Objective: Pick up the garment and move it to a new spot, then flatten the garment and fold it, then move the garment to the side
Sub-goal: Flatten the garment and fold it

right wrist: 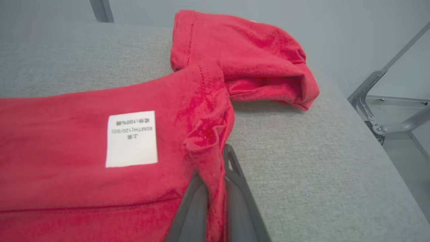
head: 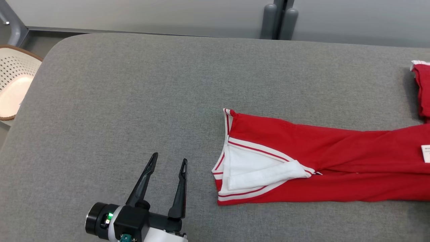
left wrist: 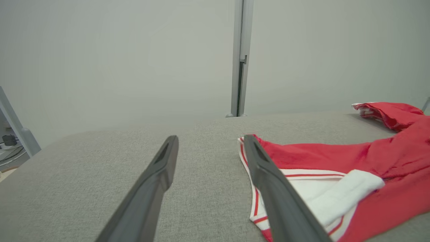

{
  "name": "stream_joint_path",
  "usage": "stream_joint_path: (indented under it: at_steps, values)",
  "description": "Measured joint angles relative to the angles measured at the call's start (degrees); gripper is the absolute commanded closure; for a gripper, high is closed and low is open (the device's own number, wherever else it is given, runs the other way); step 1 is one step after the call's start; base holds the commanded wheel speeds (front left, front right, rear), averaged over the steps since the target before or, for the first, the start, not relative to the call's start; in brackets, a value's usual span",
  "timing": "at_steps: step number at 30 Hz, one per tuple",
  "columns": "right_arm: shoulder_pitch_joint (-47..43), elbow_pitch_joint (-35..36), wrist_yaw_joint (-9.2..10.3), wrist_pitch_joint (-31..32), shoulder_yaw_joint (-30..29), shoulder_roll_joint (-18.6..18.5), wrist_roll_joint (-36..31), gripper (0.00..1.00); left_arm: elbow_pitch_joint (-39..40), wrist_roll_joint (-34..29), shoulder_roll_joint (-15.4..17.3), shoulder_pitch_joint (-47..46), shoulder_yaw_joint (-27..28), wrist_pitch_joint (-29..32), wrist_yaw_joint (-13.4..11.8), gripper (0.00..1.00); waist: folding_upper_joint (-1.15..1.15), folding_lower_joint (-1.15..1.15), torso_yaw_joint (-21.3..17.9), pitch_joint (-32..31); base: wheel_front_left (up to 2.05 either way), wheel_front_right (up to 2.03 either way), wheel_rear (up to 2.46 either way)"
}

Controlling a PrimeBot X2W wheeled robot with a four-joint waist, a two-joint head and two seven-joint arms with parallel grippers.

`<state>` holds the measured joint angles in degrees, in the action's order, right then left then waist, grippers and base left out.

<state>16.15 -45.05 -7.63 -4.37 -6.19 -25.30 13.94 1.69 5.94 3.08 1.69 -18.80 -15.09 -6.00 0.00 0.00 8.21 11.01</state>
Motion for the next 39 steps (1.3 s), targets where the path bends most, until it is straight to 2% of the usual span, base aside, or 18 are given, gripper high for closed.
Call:
stream_joint_path:
  at_steps: [4, 9, 16, 17, 22, 28, 39]
  values:
    - [-1.6, 4.2, 0.05, -0.8, -1.1, -3.1, -0.4, 1.0, -0.3, -0.5, 0.0, -0.7, 0.6, 0.0, 0.8, 0.0, 0.0, 0.0, -1.7, 0.0, 0.0, 0.0, 0.0]
    - [-2.8, 13.3, 0.07, 0.9, -1.7, -1.6, -1.5, 1.0, -0.7, -0.9, -0.1, -0.7, 1.2, 0.0, 1.5, 0.0, 0.0, 0.0, -3.1, -0.7, 0.0, 0.0, 0.0]
    - [-6.8, 34.7, 0.07, 9.5, -1.2, 7.6, -6.4, 1.0, -1.7, -1.3, -0.2, -0.3, 0.9, 0.0, 2.4, 0.0, 0.0, 0.0, -3.3, -2.3, 0.0, 0.0, 0.0]
    - [-8.3, 41.2, 0.07, 12.6, -0.4, 11.2, -7.9, 1.0, -1.8, -1.5, -0.2, -0.3, 0.8, 0.0, 2.5, 0.0, 0.0, 0.0, -2.8, -2.7, 0.0, 0.0, 0.0]
    - [-11.2, 51.8, 0.08, 17.0, 4.2, 17.8, -10.5, 1.0, -2.1, -1.8, -0.2, -0.1, 0.6, 0.0, 2.9, 0.0, 0.0, 0.0, -0.7, -3.2, 0.0, 0.0, 0.0]
    - [-12.4, 53.3, 0.07, 17.9, 9.8, 21.1, -10.5, 1.0, -2.4, -1.8, -0.2, 0.1, 0.1, 0.0, 3.0, 0.0, 0.0, 0.0, 2.6, -3.4, 0.0, 0.0, 0.0]
    - [-10.3, 43.2, 0.09, 12.7, 13.6, 22.4, -8.4, 1.0, -2.5, -1.7, -0.2, 0.1, -0.5, 0.0, 2.9, 0.0, 0.0, 0.0, 7.8, -2.1, 0.0, 0.0, 0.0]
